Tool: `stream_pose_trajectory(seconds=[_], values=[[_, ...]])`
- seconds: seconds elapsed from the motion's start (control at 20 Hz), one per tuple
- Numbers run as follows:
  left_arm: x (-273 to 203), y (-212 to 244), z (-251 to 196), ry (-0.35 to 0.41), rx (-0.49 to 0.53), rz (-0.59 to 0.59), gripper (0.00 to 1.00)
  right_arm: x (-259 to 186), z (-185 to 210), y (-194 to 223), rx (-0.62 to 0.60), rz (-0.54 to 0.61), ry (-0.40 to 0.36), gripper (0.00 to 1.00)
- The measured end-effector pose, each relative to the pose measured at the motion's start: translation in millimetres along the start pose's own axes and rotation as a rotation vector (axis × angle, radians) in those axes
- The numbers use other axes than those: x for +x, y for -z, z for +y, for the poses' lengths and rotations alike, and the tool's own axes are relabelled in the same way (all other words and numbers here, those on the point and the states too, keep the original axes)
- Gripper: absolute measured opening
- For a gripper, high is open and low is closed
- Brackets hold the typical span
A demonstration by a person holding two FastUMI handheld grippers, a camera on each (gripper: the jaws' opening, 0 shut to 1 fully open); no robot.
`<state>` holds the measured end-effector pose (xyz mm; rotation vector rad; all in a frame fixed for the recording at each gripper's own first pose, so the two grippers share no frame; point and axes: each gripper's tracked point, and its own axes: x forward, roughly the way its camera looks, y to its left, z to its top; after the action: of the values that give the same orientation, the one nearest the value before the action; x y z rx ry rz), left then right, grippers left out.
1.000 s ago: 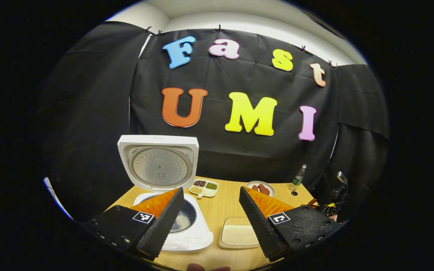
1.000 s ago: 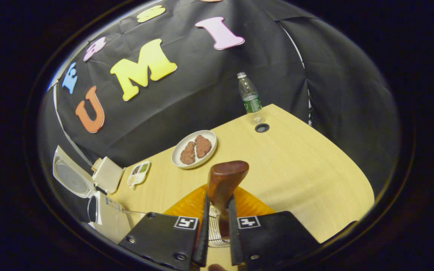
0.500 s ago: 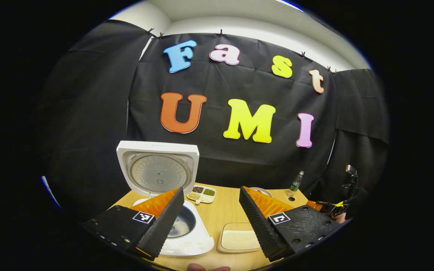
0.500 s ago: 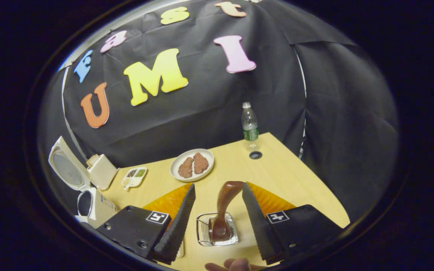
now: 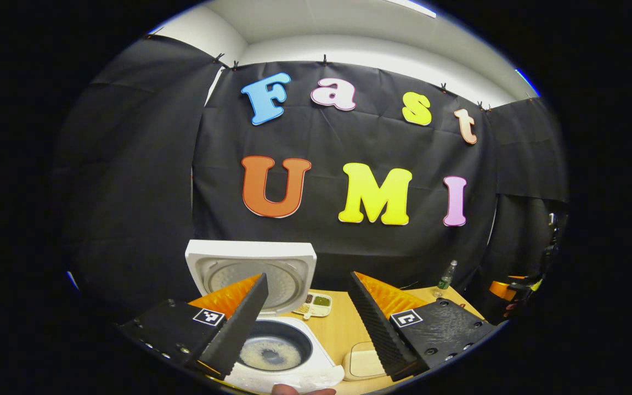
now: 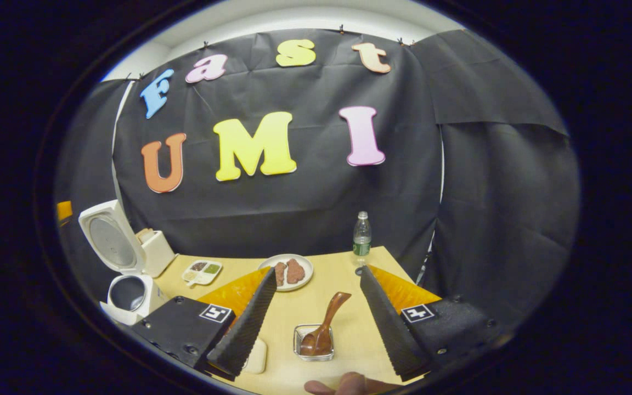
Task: Close the left gripper, press the button to open the rice cooker; take a wooden spoon from the chopstick holder with the right hand, scoop a spoonful of rice and pour it into the rice cooker, then put the wooden spoon back into the chopstick holder.
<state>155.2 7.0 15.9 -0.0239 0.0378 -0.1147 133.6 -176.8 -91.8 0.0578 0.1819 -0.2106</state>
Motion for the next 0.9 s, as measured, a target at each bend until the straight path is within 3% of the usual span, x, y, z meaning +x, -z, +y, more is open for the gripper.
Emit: stream_pose_trajectory(seconds=[0.25,0.5,0.9], values=[[37,-23,50,-0.116,0.029,0.001,0.94,-35,13,-15,-0.015,-0.037,0.001,0.97],[81,-34,81,-0.188,-0.024,0.022,0.94,-62,7,-10,0.002,-0.042,0.027,0.97],[145,2,102,-0.241,0.006,0.152,0.94,-87,-29,20,0.064,0.018,0.119,0.97]])
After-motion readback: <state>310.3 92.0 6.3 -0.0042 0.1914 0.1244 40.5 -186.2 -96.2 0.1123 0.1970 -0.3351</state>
